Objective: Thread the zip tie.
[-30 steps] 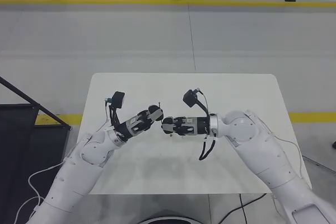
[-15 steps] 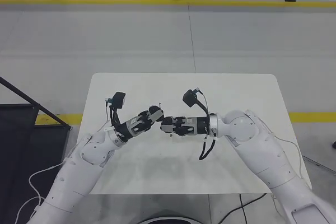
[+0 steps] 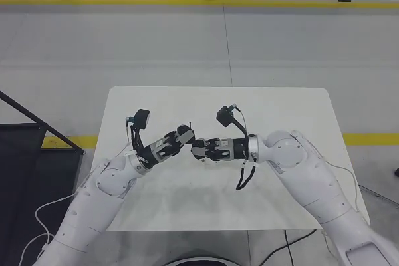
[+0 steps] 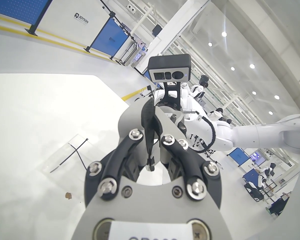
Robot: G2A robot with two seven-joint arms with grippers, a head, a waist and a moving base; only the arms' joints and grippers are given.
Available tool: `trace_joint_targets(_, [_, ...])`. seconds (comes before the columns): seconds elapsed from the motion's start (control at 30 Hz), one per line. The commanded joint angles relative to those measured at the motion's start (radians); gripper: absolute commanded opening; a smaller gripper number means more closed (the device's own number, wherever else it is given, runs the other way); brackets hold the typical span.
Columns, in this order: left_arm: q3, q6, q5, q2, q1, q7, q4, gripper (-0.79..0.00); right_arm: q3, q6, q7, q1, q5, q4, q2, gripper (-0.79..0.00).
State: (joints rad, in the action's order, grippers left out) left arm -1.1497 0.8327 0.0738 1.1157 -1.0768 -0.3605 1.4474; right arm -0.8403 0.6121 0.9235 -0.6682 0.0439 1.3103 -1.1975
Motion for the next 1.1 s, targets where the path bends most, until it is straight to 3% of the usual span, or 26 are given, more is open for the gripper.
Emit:
trace_joint_targets(0.0, [-0.001, 0.001, -0.002, 0.001, 0.000, 0.000, -0.001, -0.785, 0.000, 0.001, 0.001, 0.000, 0.001, -0.001, -0.001, -0.785])
trace_joint_targets(0.17, [-0.002, 0.003, -0.005, 0.002, 0.002, -0.005, -0.004, -0.785, -0.002, 0.003, 0.000, 0.000, 0.000, -0.001, -0.002, -0.785])
trace_joint_targets(0.2, [-0.002, 0.003, -0.005, 0.003, 0.002, -0.006, -0.004, -0.751, -0.002, 0.004, 0.000, 0.000, -0.001, -0.001, -0.002, -0.785])
trace_joint_targets(0.23, [-0.002, 0.004, -0.006, 0.003, 0.002, -0.006, -0.005, -0.566, -0.002, 0.004, 0.000, 0.000, -0.001, -0.002, -0.002, -0.785])
trace_joint_targets(0.27, [-0.002, 0.003, -0.007, 0.003, 0.002, -0.008, -0.005, -0.256, -0.003, 0.004, 0.000, -0.001, -0.001, -0.001, -0.002, -0.785])
trace_joint_targets(0.3, [-0.002, 0.002, -0.008, 0.004, 0.003, -0.010, -0.006, -0.003, -0.003, 0.003, -0.001, -0.001, -0.001, -0.001, -0.002, -0.785])
trace_joint_targets(0.67, [-0.022, -0.003, -0.049, 0.003, 0.001, -0.028, -0.008, 0.000, -0.026, -0.003, 0.018, -0.010, -0.004, 0.011, 0.004, -0.785])
trace_joint_targets(0.93, [-0.027, 0.043, -0.109, -0.009, 0.013, -0.170, -0.043, 0.000, -0.058, -0.074, 0.229, 0.001, 0.014, 0.073, 0.029, -0.785])
trace_joint_targets(1.07, [-0.023, 0.077, -0.120, -0.011, 0.014, -0.205, -0.059, 0.000, -0.084, -0.104, 0.272, -0.005, 0.036, 0.106, 0.041, -0.785])
